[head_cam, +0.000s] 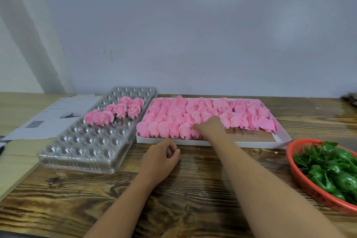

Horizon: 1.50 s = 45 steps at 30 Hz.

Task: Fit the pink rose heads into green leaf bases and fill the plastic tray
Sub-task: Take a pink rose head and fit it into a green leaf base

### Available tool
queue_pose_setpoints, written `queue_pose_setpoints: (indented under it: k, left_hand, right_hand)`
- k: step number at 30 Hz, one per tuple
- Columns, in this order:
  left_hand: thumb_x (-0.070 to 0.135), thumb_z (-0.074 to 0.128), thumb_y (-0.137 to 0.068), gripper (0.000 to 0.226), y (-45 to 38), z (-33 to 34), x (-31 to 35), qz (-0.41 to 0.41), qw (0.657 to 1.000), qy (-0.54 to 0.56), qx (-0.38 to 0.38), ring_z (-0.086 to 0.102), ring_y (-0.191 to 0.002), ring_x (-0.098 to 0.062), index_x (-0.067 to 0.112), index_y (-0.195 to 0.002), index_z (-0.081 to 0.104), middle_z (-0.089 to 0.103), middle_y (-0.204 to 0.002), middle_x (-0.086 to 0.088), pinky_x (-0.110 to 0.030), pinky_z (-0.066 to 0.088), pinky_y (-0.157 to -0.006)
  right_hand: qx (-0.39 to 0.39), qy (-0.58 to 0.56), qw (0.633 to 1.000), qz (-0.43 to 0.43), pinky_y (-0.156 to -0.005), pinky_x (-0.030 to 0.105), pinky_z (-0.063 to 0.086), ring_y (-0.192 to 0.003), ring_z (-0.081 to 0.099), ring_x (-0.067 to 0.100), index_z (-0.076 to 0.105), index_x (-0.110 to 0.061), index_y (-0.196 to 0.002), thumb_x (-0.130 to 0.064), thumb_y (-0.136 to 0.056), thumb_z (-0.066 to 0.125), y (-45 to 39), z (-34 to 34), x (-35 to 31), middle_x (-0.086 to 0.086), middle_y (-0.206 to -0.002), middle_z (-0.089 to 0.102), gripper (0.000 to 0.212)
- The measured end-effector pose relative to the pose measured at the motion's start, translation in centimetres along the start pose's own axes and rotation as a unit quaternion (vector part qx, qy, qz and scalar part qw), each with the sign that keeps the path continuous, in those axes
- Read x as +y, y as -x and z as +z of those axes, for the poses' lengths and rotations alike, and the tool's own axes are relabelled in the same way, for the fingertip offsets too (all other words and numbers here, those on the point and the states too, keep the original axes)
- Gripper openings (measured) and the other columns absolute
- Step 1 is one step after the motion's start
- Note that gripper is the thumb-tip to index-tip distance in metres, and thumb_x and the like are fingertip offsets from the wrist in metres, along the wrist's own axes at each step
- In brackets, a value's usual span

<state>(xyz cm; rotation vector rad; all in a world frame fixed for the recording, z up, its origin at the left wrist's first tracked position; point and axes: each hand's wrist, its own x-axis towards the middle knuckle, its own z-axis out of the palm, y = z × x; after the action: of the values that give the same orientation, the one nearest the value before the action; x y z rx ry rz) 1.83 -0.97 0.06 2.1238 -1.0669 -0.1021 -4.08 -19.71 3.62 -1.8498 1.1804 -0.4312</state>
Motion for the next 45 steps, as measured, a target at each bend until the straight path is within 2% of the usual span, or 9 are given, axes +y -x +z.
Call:
queue_pose_setpoints:
  k: [4,8,12,15,23,27,31,40,45]
  left_hand:
    - [0.032,0.068,-0.093,0.014,-0.1,0.0,0.0,-0.003,1.0,-0.001,-0.001,0.059,-0.07,-0.009,0.031,-0.082,0.06,0.063,-0.067,0.005,-0.027,0.048,-0.062]
    - [0.032,0.067,-0.093,0.013,-0.1,0.0,0.0,-0.002,1.0,0.001,0.001,0.059,-0.072,-0.008,0.031,-0.082,0.06,0.063,-0.068,0.005,-0.029,0.047,-0.063]
    - [0.033,0.067,-0.093,0.014,-0.1,0.0,0.1,-0.001,1.0,-0.001,0.0,0.058,-0.067,-0.008,0.031,-0.082,0.06,0.062,-0.067,0.005,-0.028,0.047,-0.062]
    - [0.033,0.067,-0.093,0.015,-0.1,0.1,0.0,-0.003,1.0,0.0,0.0,0.057,-0.065,-0.007,0.031,-0.081,0.059,0.061,-0.065,0.007,-0.027,0.045,-0.061]
    - [0.032,0.068,-0.093,0.015,-0.2,0.1,-0.2,-0.003,1.0,0.006,0.001,0.055,-0.062,-0.003,0.031,-0.08,0.059,0.059,-0.061,0.009,-0.026,0.044,-0.059]
    - [0.033,0.067,-0.093,0.014,-0.2,0.0,-0.1,-0.005,1.0,0.006,0.001,0.055,-0.063,-0.004,0.03,-0.082,0.06,0.061,-0.065,0.006,-0.027,0.045,-0.061]
    - [0.033,0.067,-0.094,0.013,-0.1,0.0,-0.1,-0.006,1.0,0.007,-0.003,0.056,-0.065,-0.004,0.029,-0.083,0.061,0.062,-0.066,0.005,-0.027,0.045,-0.061]
    - [0.033,0.067,-0.094,0.014,-0.2,0.0,-0.2,-0.002,1.0,0.001,-0.003,0.055,-0.064,-0.003,0.031,-0.082,0.06,0.061,-0.065,0.007,-0.026,0.043,-0.059]
    - [0.033,0.067,-0.094,0.015,-0.2,0.1,-0.2,-0.001,1.0,0.004,-0.003,0.055,-0.064,-0.003,0.032,-0.081,0.059,0.06,-0.064,0.007,-0.025,0.043,-0.059]
  right_hand:
    - [0.029,0.025,0.999,-0.012,-0.054,0.025,0.042,-0.071,0.057,0.016,0.045,-0.006,-0.12,-0.026,-0.08,0.076,0.2,0.5,0.2,0.004,-0.08,0.056,0.054]
    - [0.04,0.039,0.998,-0.028,-0.056,0.025,0.043,-0.08,0.059,0.021,0.04,-0.005,-0.126,-0.026,-0.08,0.077,0.5,0.8,0.1,0.005,-0.089,0.057,0.062]
    - [0.043,0.041,0.998,-0.034,-0.048,0.022,0.035,-0.079,0.058,0.02,0.037,-0.005,-0.13,-0.024,-0.082,0.077,0.8,1.0,-0.1,0.007,-0.093,0.058,0.066]
    - [0.045,0.023,0.999,-0.02,-0.049,0.023,0.037,-0.084,0.06,0.022,0.037,-0.004,-0.132,-0.018,-0.083,0.076,0.7,1.1,-0.3,0.012,-0.102,0.063,0.064]
    - [0.026,-0.019,0.999,0.043,-0.058,0.028,0.051,-0.086,0.066,0.025,0.046,-0.005,-0.122,-0.006,-0.079,0.067,0.5,0.8,-0.7,0.012,-0.096,0.063,0.048]
    - [0.007,-0.061,0.996,0.065,-0.078,0.042,0.061,-0.084,0.069,0.028,0.049,-0.004,-0.118,-0.005,-0.08,0.065,0.3,0.6,-0.7,0.014,-0.092,0.064,0.041]
    - [-0.006,-0.109,0.991,0.075,-0.083,0.045,0.06,-0.092,0.067,0.031,0.048,-0.004,-0.119,-0.004,-0.083,0.065,0.1,0.3,-0.5,0.016,-0.099,0.061,0.041]
    - [-0.017,-0.124,0.988,0.089,-0.083,0.042,0.061,-0.09,0.069,0.029,0.041,-0.013,-0.101,0.0,-0.086,0.063,0.0,0.1,-0.6,0.012,-0.09,0.056,0.03]
    - [-0.02,-0.156,0.984,0.08,-0.077,0.042,0.062,-0.085,0.07,0.03,0.045,-0.008,-0.114,-0.005,-0.083,0.064,0.1,-0.1,-0.3,0.014,-0.093,0.06,0.037]
